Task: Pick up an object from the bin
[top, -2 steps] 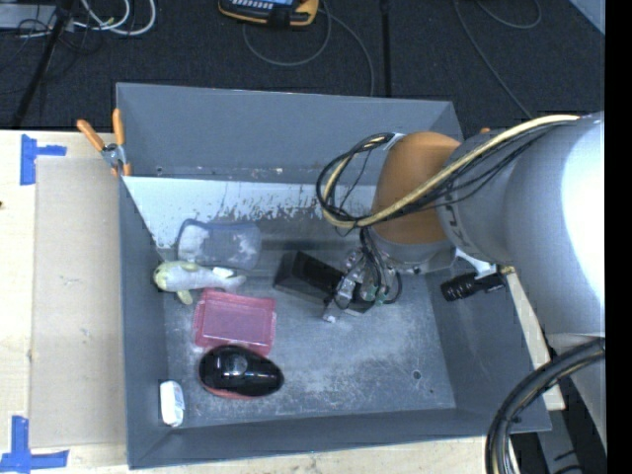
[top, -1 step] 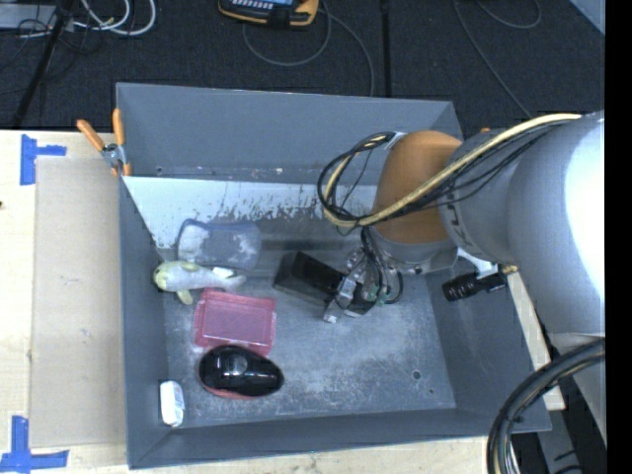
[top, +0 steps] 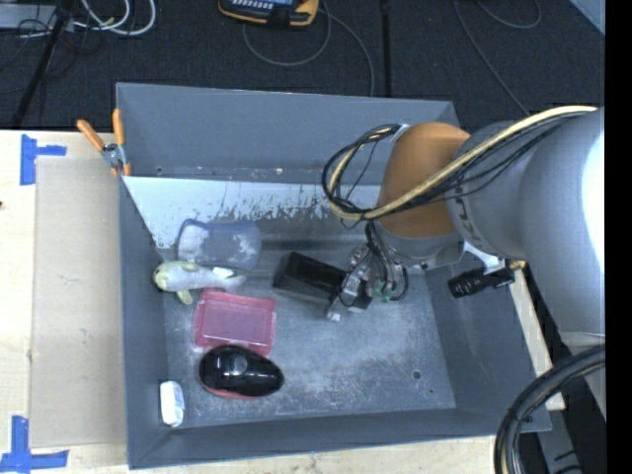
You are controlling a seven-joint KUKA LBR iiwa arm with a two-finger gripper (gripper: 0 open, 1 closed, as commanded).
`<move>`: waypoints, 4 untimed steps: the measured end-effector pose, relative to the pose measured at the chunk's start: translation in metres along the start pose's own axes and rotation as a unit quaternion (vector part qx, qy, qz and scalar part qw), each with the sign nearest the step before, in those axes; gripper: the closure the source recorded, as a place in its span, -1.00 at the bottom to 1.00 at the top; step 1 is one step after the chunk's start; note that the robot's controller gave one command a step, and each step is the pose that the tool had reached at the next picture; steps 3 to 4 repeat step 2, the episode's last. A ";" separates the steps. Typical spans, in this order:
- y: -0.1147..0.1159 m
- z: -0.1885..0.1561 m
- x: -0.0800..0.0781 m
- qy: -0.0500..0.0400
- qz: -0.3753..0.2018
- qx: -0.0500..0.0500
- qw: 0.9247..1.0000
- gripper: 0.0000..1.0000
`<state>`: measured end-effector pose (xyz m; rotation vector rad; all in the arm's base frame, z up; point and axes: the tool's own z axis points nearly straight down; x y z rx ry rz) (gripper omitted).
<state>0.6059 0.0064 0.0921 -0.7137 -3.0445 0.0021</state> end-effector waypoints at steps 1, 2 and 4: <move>0.001 -0.021 -0.001 -0.002 -0.001 -0.001 1.000 1.00; 0.001 -0.038 -0.001 -0.002 -0.001 -0.001 1.000 1.00; 0.001 -0.038 -0.001 -0.002 -0.001 -0.001 1.000 1.00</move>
Offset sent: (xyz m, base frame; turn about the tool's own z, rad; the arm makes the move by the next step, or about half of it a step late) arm 0.0001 0.0002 0.0500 0.0000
